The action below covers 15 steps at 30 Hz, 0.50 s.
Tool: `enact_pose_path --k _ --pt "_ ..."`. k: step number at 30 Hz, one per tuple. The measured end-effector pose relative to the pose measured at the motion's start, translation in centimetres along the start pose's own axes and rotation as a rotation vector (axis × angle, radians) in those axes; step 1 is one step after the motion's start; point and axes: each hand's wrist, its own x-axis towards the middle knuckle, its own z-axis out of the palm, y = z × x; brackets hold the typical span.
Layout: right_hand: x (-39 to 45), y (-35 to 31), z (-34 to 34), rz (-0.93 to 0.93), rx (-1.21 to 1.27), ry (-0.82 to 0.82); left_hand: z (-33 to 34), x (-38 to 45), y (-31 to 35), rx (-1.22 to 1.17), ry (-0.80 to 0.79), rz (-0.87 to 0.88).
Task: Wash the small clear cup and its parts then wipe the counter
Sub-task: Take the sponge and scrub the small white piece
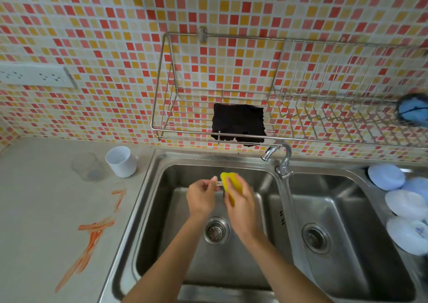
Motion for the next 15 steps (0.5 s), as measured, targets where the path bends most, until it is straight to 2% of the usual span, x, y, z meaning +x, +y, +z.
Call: enact_pose_path --k 2,5,9,12,15 --pt "0.2 0.8 0.3 -0.123 -0.057 -0.018 0.3 0.5 -0.4 0.021 -0.005 -0.012" --pt "1.2 2.1 0.4 -0.036 -0.067 0.030 0.7 0.8 -0.7 0.054 0.000 -0.016" --pt "1.1 2.4 0.5 -0.262 -0.117 0.018 1.1 1.3 -0.7 0.061 -0.031 -0.032" --pt "1.7 3.4 0.0 -0.118 -0.128 0.063 1.5 1.5 -0.6 0.096 -0.042 -0.022" --pt "1.7 3.8 -0.3 -0.255 -0.236 0.008 1.6 2.0 -0.7 0.121 -0.052 -0.021"
